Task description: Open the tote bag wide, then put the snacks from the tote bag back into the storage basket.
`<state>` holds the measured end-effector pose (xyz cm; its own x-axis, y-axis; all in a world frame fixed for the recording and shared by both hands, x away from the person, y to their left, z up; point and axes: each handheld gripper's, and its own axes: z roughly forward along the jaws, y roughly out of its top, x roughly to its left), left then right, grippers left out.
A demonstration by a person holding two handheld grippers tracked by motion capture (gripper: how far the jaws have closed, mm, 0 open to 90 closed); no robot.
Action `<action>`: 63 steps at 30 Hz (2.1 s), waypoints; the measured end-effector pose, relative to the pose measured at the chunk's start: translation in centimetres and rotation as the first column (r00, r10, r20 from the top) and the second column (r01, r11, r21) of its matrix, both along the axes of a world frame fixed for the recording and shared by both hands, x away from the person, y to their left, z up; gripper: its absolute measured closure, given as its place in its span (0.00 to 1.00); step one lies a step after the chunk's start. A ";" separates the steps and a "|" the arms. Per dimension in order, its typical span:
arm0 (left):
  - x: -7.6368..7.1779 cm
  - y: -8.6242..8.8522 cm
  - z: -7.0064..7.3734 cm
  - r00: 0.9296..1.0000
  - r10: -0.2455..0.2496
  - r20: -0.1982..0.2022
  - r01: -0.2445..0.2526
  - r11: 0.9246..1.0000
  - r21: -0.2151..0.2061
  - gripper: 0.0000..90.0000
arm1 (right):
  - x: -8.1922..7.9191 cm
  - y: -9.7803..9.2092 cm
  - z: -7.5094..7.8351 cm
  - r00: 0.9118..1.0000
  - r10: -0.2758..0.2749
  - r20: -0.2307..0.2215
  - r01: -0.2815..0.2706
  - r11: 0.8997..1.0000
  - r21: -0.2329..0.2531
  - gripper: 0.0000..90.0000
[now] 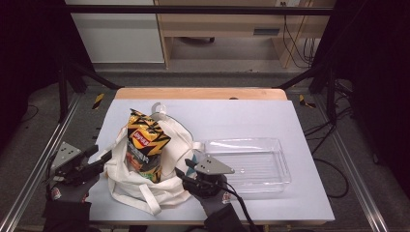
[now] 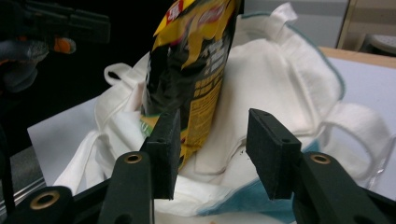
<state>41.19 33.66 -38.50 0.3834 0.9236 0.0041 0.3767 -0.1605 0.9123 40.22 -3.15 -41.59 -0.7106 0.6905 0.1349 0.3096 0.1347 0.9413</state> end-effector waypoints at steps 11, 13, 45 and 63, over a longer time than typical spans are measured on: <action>0.2 -0.8 1.7 0.999 -0.028 0.025 0.029 0.999 -0.033 0.32 | 1.0 -1.3 2.1 0.999 -0.032 0.032 0.031 0.999 0.023 0.53; 0.5 -1.1 2.6 0.998 -0.030 0.046 0.032 0.999 -0.041 0.31 | 1.1 -1.3 2.9 0.998 -0.034 0.044 0.033 0.999 0.021 0.52; 5.8 -3.1 5.6 0.995 -0.045 0.092 0.054 0.994 -0.092 0.33 | 3.6 2.2 6.2 0.999 0.001 0.048 -0.001 1.000 0.000 0.51; 8.5 -4.5 4.0 0.997 -0.068 0.021 0.069 0.995 -0.067 0.44 | 4.6 3.8 5.9 1.000 0.000 0.009 0.000 1.000 0.001 0.52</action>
<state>49.68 29.20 -34.50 0.4460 0.8936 -0.0501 0.3501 -0.1227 0.9287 44.78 0.60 -35.71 -0.7119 0.6903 0.1287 0.3008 0.1341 0.9442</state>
